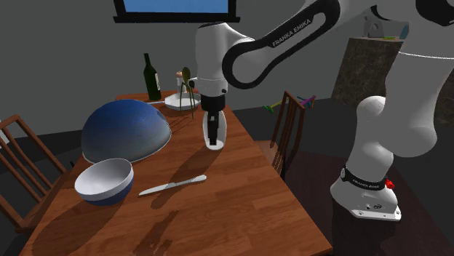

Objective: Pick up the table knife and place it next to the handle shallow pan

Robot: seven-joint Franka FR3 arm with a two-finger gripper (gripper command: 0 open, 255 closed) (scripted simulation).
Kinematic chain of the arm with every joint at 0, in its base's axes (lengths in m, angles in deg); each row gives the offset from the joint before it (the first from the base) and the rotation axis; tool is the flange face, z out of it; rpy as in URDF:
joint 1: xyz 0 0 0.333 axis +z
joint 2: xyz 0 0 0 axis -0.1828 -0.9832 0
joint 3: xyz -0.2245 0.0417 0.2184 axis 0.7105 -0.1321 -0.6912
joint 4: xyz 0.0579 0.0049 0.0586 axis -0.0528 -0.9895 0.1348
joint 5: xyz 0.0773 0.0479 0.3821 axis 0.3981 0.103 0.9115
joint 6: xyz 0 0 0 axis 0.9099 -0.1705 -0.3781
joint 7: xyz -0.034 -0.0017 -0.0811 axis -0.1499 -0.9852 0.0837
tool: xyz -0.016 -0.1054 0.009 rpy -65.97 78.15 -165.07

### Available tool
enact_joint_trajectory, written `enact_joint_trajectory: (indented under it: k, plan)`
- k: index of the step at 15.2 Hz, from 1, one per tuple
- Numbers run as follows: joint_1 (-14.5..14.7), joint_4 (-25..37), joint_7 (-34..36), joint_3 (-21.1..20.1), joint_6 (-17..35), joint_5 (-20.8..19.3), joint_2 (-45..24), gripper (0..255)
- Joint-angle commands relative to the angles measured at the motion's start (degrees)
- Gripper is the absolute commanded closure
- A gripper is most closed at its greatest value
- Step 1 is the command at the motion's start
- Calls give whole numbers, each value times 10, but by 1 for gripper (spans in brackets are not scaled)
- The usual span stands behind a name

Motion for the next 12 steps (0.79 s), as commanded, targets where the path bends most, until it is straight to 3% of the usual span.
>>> enact_joint_trajectory:
  k: [1,12]
  plan:
    - [5,32,-10,-5,12,-7,-46,0]
    - [42,220,-54,-26,44,-54,-280,0]
